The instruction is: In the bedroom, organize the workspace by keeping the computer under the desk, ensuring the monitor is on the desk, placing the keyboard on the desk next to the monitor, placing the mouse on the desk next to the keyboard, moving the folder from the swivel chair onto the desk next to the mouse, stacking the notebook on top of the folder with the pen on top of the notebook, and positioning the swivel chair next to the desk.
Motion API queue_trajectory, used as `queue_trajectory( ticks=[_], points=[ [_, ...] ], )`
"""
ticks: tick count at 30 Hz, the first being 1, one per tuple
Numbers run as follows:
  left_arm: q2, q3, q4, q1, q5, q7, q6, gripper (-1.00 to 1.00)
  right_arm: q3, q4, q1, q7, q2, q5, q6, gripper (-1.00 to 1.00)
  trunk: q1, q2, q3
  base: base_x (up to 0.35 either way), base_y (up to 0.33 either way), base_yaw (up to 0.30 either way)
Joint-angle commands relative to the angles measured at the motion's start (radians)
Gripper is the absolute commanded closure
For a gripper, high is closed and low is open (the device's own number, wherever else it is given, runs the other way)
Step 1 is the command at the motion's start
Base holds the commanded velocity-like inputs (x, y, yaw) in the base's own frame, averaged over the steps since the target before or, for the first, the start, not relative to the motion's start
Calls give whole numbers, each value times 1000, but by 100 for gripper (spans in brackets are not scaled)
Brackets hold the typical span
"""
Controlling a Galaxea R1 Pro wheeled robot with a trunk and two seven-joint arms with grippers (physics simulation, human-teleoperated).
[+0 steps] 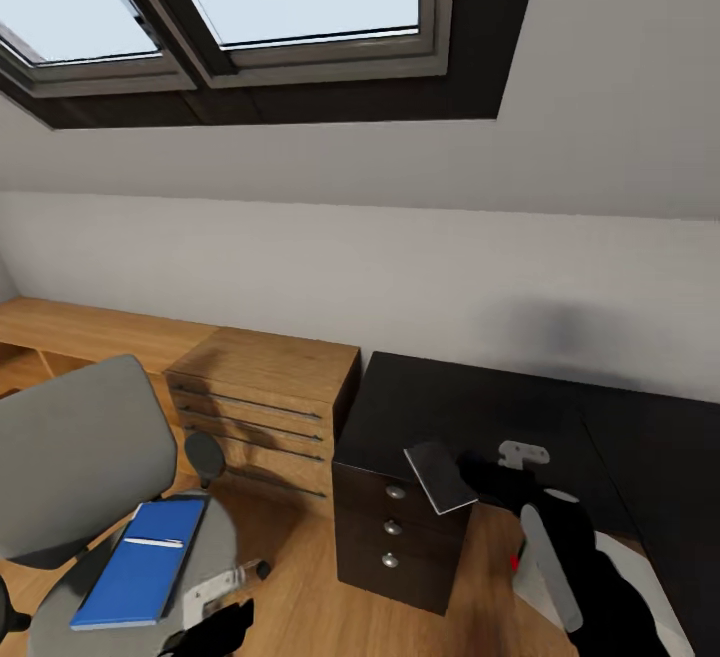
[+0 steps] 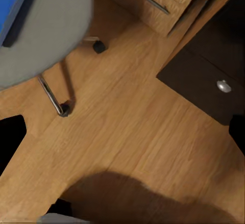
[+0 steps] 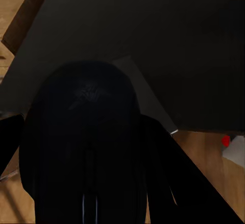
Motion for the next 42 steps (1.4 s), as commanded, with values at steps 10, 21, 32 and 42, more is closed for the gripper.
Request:
queue_trajectory(
  ticks=[10,21,32,42],
  points=[
    [10,-202,217,0,-2,12,-149,-100,-74,-20,0,-12,0,-15,51,100,1,-2,1,0,0,-140],
    [11,-207,250,0,-51,11,-201,-100,-154,-35,0,-10,0,-15,98,100,1,-2,7,0,0,-253],
    [5,-211,311,0,-55,12,-237,-100,-178,-28,0,-12,-56,-5,157,100,1,-2,9,0,0,-290],
    [3,-214,328,0,-62,12,-237,-100,-219,202,-38,-7,-236,-3,126,100,1,-2,9,0,0,-297]
  ],
)
